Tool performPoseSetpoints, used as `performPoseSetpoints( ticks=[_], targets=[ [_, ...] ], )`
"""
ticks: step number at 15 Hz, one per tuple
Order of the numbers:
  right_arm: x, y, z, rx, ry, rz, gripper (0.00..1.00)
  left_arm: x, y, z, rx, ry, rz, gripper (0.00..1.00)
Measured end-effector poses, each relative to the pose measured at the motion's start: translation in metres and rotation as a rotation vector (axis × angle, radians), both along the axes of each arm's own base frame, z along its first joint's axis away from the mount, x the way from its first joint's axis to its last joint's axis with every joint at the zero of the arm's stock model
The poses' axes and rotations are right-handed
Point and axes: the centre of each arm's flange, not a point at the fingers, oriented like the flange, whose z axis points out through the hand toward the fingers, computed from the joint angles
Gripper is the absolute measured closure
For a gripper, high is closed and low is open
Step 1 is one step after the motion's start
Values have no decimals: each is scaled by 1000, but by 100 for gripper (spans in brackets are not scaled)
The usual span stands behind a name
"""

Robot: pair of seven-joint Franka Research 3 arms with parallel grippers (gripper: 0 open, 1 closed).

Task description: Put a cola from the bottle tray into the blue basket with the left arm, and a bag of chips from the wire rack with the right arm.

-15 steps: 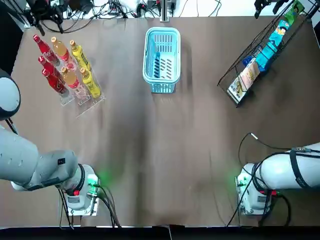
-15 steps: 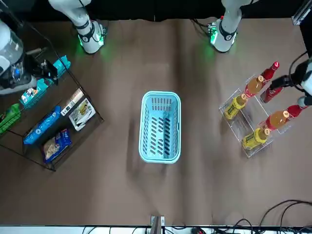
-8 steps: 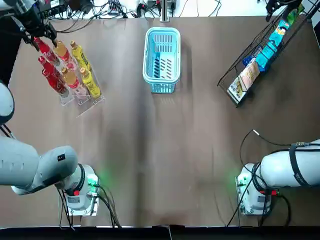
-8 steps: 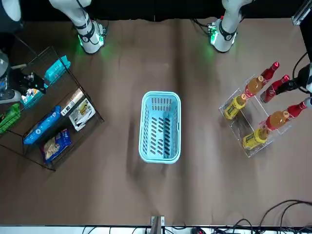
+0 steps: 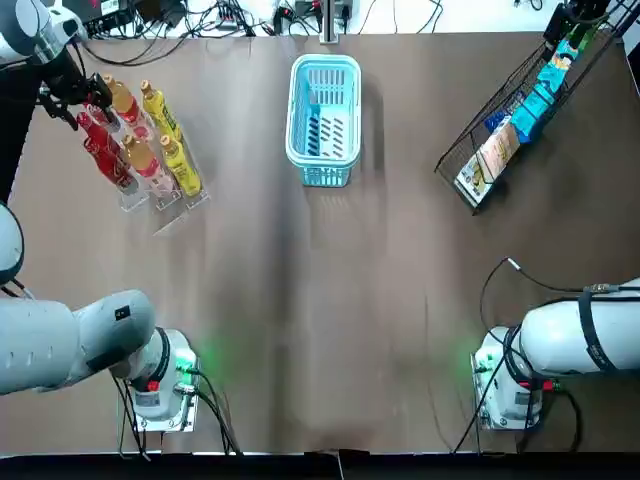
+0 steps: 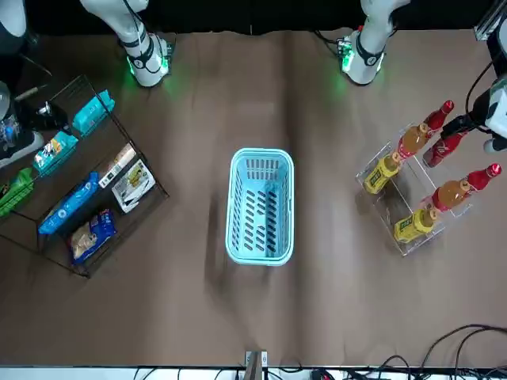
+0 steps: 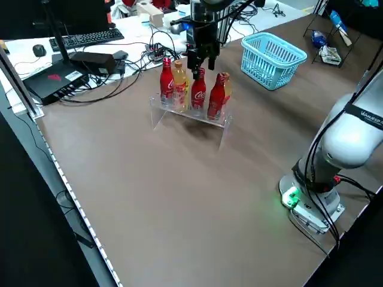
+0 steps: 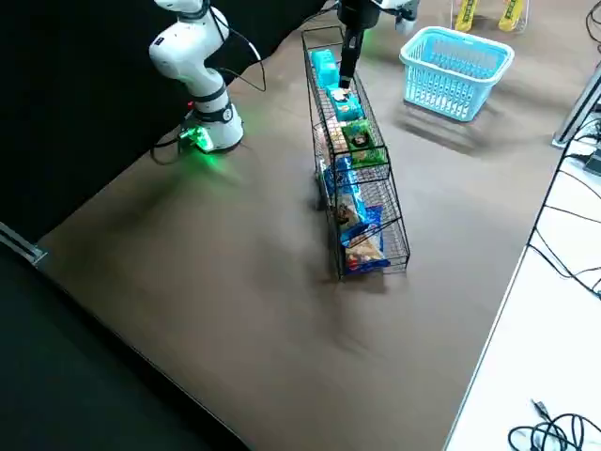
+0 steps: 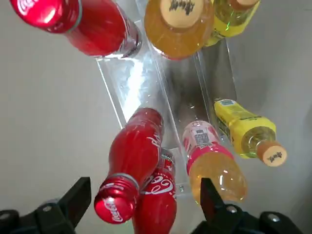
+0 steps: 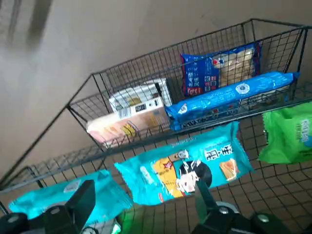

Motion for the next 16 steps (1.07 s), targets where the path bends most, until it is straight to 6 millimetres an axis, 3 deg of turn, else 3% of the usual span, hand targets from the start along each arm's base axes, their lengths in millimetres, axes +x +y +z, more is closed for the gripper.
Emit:
performPoseSetpoints(
  ticks=[5,6,8,16],
  targets=[
    [-2,6,-4,-42,34,71,11,0,6,-1,7,-27,11,15],
    [-1,7,-6,-46,40,77,12,0,8,0,10,-36,18,22],
    [2,12,-17,-72,64,97,22,1,9,0,14,-49,24,30],
    [4,14,-30,-117,94,126,31,-2,15,-4,13,-42,48,52]
  ],
)
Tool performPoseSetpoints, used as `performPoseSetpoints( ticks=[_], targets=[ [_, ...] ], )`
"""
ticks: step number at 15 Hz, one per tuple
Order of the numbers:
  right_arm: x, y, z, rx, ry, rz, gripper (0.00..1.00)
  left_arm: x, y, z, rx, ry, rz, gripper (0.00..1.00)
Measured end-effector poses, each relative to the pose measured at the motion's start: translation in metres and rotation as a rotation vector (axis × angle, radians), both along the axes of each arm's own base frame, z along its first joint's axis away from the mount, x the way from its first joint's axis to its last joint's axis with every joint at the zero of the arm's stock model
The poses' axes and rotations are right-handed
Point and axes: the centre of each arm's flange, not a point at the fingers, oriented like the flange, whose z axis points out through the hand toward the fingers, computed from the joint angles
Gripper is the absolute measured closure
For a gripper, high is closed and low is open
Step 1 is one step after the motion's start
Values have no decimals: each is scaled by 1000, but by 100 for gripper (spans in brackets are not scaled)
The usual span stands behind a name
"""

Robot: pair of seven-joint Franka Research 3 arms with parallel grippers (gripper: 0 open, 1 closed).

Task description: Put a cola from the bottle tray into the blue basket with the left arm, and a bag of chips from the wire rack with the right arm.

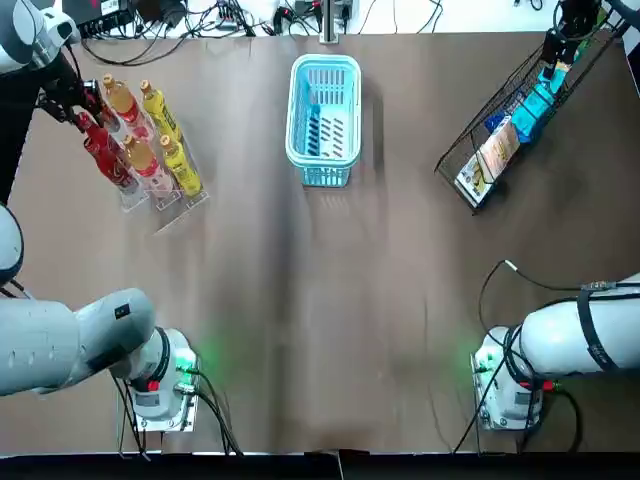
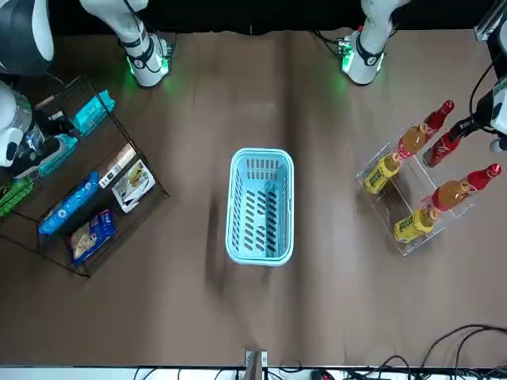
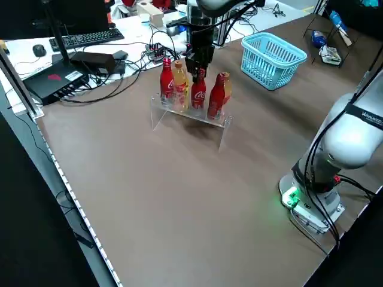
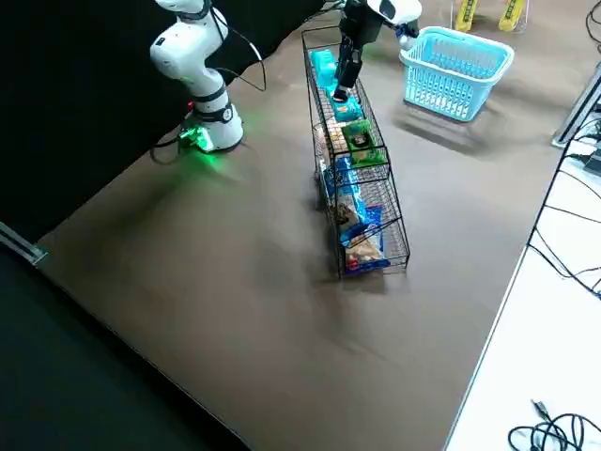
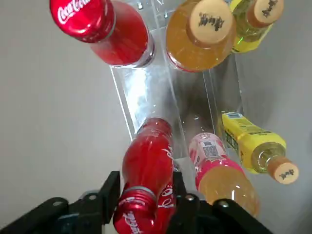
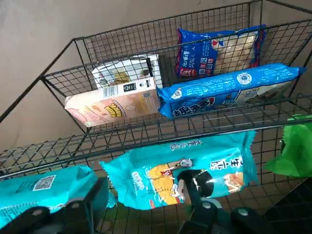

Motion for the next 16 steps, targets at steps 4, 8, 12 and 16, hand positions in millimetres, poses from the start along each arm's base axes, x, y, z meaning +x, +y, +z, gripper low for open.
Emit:
performPoseSetpoints(
  ticks=[4,8,12,16],
  targets=[
    [0,-1,-1,-7,1,0,42,-1,1,0,-1,3,2,61],
    [2,-3,-2,-15,2,0,56,-3,0,0,-4,14,3,65],
    [1,-5,-2,-16,4,-3,70,-4,0,0,-5,20,4,67],
    [1,-5,-3,-16,7,-4,81,-3,0,2,-5,21,10,67]
  ],
)
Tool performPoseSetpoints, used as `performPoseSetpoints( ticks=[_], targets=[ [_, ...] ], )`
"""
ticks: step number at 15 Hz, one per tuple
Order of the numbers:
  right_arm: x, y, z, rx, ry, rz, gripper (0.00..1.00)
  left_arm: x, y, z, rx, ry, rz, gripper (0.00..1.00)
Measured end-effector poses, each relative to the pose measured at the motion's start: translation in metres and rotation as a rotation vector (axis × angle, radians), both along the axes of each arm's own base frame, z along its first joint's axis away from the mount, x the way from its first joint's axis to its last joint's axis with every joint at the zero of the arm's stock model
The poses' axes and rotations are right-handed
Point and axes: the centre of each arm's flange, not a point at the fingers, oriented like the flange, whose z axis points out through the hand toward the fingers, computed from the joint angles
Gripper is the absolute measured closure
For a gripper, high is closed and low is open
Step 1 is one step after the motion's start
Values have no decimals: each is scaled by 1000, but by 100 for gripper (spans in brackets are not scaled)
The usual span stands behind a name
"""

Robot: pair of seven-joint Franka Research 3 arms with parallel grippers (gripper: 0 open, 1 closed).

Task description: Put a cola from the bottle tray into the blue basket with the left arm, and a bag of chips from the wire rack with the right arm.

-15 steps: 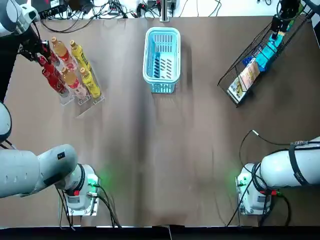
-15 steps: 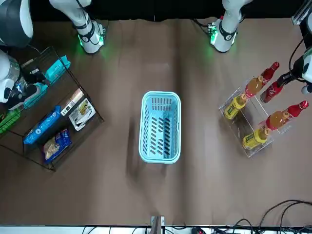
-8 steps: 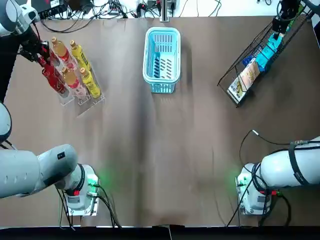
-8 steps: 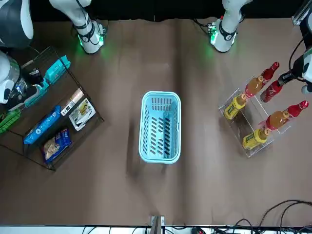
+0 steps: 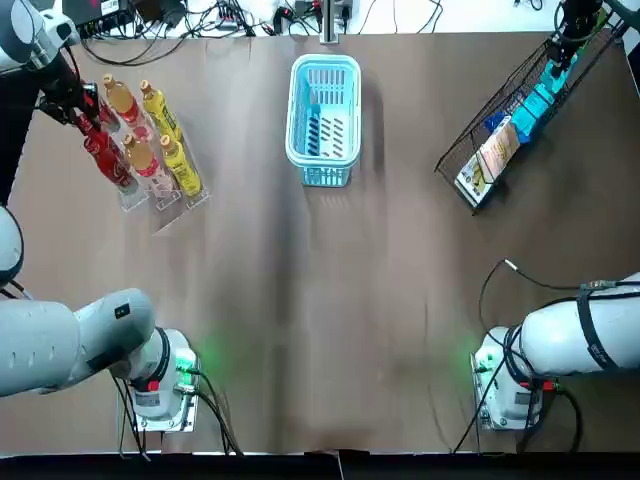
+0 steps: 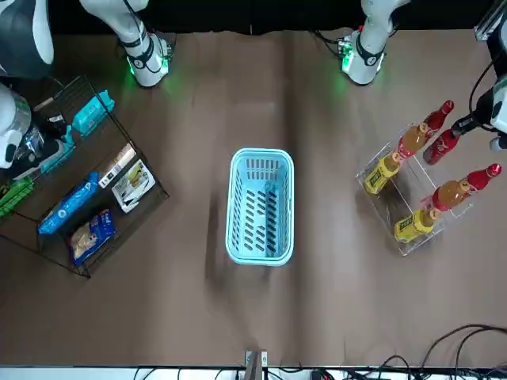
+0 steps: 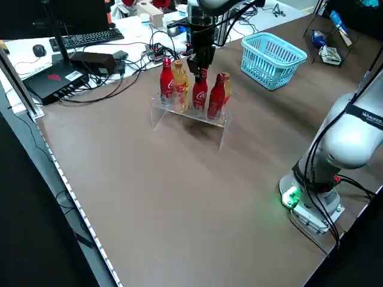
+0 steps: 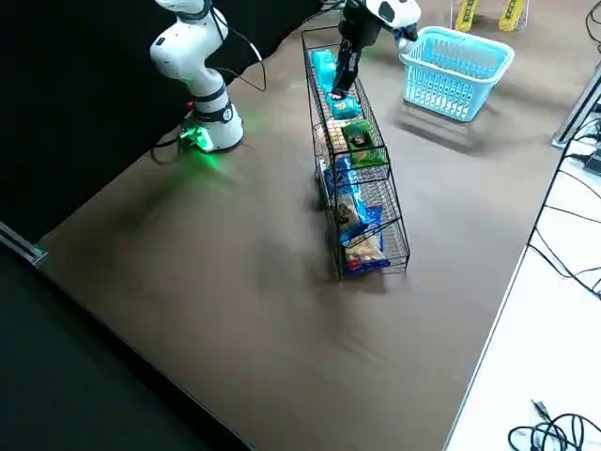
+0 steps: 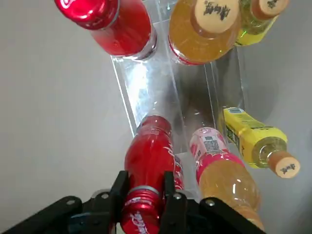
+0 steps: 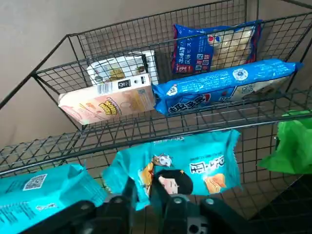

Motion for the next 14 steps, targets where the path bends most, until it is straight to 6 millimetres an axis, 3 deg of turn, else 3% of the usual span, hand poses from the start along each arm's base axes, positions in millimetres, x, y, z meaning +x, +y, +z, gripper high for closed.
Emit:
performPoseSetpoints(
  ticks=[1,3,9,11,14],
  targets=[
    [0,0,0,0,3,-1,90,2,1,11,1,-1,3,67],
    [0,0,1,0,3,-1,94,6,2,38,3,-5,14,67],
    [1,-2,9,0,-14,-4,94,8,-2,136,19,-39,104,67],
    [1,-4,17,0,-21,-10,94,13,-27,146,13,-39,142,67],
    [1,-5,32,0,-30,-15,94,35,-108,127,-14,-2,132,67]
  ],
)
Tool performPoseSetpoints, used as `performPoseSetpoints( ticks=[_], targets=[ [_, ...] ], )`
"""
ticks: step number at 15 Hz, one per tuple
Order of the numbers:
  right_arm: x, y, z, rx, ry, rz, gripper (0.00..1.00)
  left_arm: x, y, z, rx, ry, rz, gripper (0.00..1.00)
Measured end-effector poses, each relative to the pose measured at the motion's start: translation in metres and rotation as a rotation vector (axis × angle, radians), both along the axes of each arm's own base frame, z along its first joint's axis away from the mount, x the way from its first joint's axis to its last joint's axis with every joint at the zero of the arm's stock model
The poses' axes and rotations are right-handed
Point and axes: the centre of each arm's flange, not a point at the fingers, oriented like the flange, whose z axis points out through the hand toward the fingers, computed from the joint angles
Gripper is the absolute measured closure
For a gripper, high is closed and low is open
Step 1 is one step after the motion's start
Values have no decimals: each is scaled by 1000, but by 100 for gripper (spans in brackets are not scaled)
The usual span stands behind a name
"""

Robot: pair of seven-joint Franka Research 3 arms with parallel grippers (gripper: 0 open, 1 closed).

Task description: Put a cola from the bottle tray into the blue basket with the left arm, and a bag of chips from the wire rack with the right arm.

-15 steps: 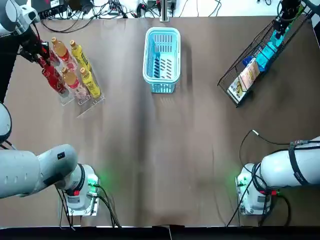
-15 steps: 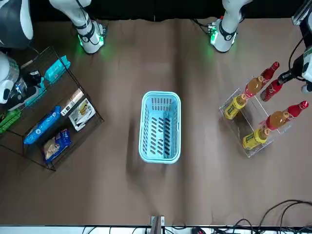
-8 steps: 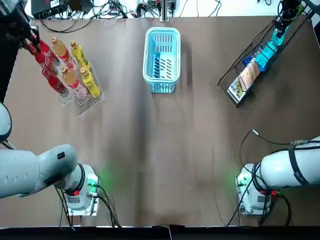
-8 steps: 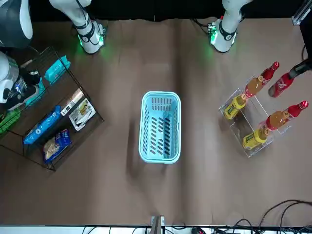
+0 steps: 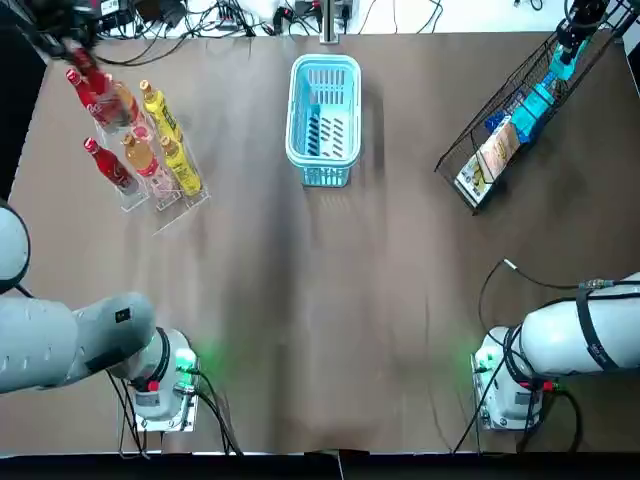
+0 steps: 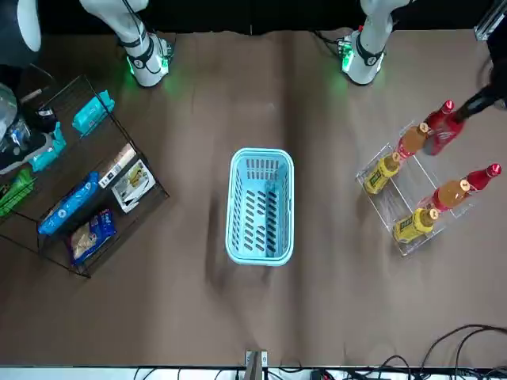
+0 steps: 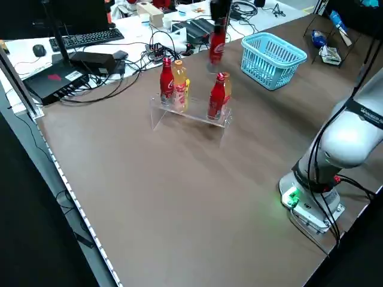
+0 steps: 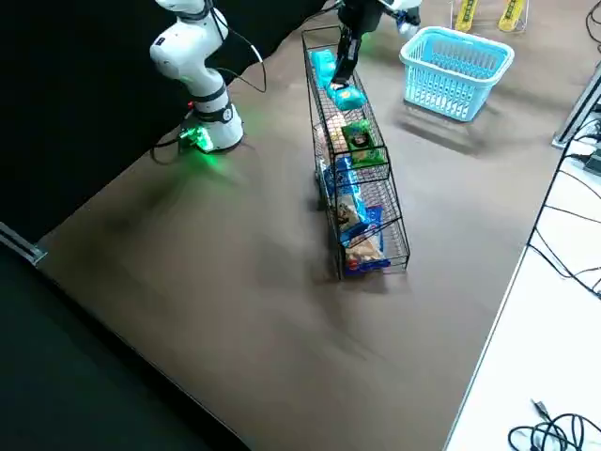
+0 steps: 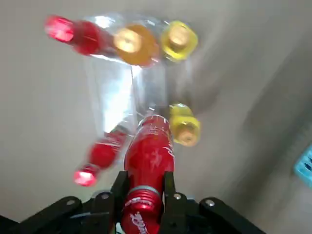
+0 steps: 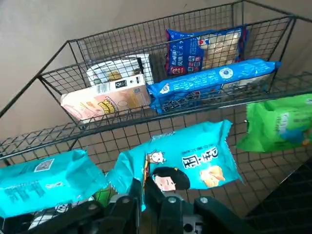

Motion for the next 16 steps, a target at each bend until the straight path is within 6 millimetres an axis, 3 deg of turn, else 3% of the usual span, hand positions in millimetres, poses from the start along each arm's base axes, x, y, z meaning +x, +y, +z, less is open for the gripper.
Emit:
performPoseSetpoints(
  ticks=[3,8,11,12,16],
  targets=[
    [-2,1,12,0,1,-3,94,12,-72,-22,-85,46,-9,67],
    [-5,10,28,3,5,6,94,17,-167,-21,-122,64,9,67],
    [-5,32,35,33,-15,23,94,17,-230,-19,-135,59,25,67],
    [-5,45,42,85,-34,0,94,17,-268,-21,-154,37,53,67],
    [-6,62,48,188,-44,-87,94,7,-329,-43,-116,17,60,67]
  ],
)
